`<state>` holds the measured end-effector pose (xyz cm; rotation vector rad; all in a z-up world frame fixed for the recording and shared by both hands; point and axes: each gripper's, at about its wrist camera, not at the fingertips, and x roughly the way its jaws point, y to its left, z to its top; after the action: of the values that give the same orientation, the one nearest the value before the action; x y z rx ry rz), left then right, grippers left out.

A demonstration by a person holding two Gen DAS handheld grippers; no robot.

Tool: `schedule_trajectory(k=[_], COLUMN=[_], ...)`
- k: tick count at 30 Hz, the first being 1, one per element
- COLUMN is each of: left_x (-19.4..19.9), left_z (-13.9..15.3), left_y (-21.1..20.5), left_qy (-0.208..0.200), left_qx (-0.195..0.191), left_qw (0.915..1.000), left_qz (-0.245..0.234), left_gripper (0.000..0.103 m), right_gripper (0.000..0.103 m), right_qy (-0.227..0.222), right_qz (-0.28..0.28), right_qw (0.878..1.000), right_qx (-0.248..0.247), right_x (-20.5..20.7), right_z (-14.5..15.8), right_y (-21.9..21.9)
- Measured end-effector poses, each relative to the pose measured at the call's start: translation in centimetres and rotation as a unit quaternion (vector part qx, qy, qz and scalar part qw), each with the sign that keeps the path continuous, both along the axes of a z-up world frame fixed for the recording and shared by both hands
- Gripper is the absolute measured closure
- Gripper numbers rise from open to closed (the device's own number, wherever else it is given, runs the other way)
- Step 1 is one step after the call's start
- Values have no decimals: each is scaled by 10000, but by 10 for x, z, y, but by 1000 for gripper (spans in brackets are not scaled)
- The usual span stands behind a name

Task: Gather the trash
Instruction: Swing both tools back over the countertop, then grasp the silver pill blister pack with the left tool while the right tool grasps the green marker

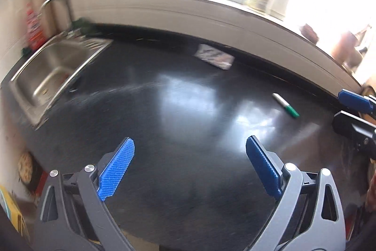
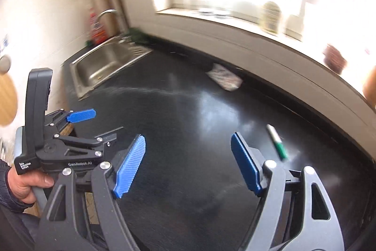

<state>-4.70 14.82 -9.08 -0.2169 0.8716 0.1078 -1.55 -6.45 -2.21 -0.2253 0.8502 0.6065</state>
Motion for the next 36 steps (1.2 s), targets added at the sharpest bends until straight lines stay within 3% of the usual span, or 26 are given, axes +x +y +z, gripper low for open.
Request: schedule_trajectory(k=[7, 15, 24, 31, 36], left_x=[41, 66, 147, 245, 316], left_z=[2, -2, -17, -47, -82], left_y=[-79, -100, -96, -81, -68], left_qy=[141, 323, 586, 869, 1141], left_qx=[21, 119, 184, 362, 196], left_qw=[9974, 9957, 9973, 9955, 9918], left_qz=[-708, -858, -403, 76, 532], left_gripper=[10, 10, 10, 10, 10], right_gripper=[30, 30, 30, 30, 30], right_qy=[63, 160, 382, 743, 1007], right_qz=[-869, -1039, -910, -961, -925], right_qw=[9962, 9945, 9951, 9925, 9903], right_qx=[81, 20, -48, -157, -262], right_x=[2, 10, 49, 100, 139], right_z=[-8, -17, -32, -56, -76], right_y=[-94, -118, -109, -111, -110])
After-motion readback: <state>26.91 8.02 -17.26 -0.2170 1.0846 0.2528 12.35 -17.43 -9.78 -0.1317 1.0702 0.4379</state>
